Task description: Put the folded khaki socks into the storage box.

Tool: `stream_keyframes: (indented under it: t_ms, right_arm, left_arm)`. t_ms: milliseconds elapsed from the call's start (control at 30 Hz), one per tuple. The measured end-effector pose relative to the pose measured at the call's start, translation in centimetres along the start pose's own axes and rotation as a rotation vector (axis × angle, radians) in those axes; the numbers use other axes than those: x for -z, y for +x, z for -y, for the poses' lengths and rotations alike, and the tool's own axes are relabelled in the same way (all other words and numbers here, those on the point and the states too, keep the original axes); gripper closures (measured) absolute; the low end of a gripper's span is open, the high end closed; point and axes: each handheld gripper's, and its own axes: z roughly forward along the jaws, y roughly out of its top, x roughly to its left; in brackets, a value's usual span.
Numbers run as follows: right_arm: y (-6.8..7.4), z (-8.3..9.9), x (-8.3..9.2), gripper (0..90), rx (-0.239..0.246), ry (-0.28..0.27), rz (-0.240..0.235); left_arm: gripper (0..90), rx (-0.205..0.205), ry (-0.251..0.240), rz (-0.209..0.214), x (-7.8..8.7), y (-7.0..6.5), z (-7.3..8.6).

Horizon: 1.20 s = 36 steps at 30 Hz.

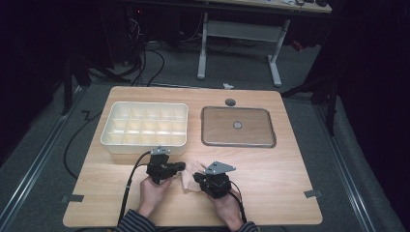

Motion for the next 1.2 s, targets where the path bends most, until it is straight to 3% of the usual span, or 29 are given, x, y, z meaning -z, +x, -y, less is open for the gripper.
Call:
stream_keyframes:
  t_ms: [133,333,667,1200]
  right_arm:
    - [-0.5,-0.5,-0.6,87.8,-0.018,0.002,0.018]
    - [-0.3,-1.4,-1.6,88.2,-0.004,0.0,0.034]
    - [-1.1,-0.9,-2.8,88.2,-0.015,0.052,0.068]
    - [-1.1,-0.7,-3.2,88.1,-0.019,0.059,0.05]
  left_arm:
    - [86.3,-0.002,0.0,0.004,0.1,-0.2,0.0]
    - [86.3,-0.013,0.006,0.009,0.2,-0.4,-0.2]
    - [86.3,-0.042,-0.004,0.017,0.8,-1.0,-0.2]
    - [86.8,-0.045,-0.026,0.042,1.2,-1.5,-0.3]
